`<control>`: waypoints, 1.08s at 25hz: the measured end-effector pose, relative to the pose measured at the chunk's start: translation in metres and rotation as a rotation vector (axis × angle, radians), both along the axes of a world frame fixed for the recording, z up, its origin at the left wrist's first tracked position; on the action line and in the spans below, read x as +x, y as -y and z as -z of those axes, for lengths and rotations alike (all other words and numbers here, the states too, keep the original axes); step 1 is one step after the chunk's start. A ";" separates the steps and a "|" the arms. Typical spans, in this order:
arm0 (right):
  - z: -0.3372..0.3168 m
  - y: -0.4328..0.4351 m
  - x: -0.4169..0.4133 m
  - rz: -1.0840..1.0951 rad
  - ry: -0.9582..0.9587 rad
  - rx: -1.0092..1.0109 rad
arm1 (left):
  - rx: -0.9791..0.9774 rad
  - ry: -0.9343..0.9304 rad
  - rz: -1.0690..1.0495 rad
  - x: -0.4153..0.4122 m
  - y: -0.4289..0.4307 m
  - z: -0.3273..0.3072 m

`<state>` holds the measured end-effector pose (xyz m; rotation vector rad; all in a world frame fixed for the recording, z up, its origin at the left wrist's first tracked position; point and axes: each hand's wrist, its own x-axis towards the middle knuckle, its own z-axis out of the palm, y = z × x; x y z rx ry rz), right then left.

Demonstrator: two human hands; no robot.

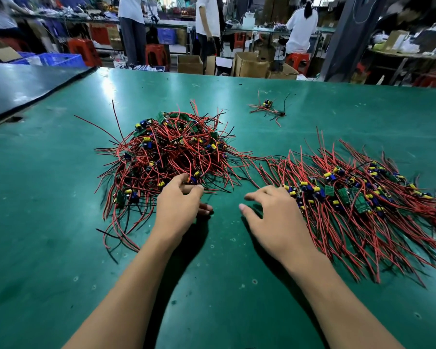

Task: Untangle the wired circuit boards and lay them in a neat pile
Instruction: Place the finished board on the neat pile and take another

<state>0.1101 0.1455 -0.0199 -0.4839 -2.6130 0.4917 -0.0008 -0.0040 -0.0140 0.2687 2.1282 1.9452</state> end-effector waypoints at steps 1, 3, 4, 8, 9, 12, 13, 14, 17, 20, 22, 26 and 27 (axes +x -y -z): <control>0.000 -0.003 0.001 0.026 0.041 0.015 | 0.002 0.012 0.000 -0.002 0.000 -0.001; 0.000 -0.008 0.002 0.059 0.054 0.008 | 0.027 0.011 0.004 -0.003 0.001 -0.004; -0.001 -0.009 0.003 0.062 0.042 -0.004 | 0.074 0.023 0.006 -0.003 0.001 -0.004; -0.004 -0.006 0.004 0.057 0.013 -0.008 | 0.332 0.199 -0.076 -0.005 0.002 -0.011; -0.004 -0.006 0.004 0.054 0.009 -0.013 | 0.354 0.226 -0.104 -0.006 0.003 -0.013; -0.003 -0.005 0.003 0.029 -0.025 -0.027 | 0.291 0.167 -0.065 0.005 0.002 -0.019; -0.003 -0.004 0.002 0.022 -0.036 -0.028 | 0.261 0.123 0.000 0.015 -0.001 -0.020; -0.003 -0.004 0.002 0.010 -0.041 -0.034 | 0.236 0.088 0.099 0.027 -0.004 -0.022; -0.006 -0.003 0.001 -0.056 -0.032 -0.178 | 0.159 0.071 0.502 0.058 -0.016 -0.028; -0.003 -0.010 0.001 -0.098 -0.079 -0.197 | 0.132 0.036 0.701 0.068 -0.018 -0.029; 0.001 -0.011 0.000 -0.120 -0.160 -0.206 | 0.158 0.014 0.658 0.063 -0.015 -0.030; -0.001 -0.004 -0.005 -0.060 -0.273 -0.499 | 0.141 -0.023 0.396 0.044 -0.009 -0.023; -0.003 -0.004 -0.005 -0.031 -0.276 -0.561 | 0.108 -0.039 0.395 0.041 -0.008 -0.021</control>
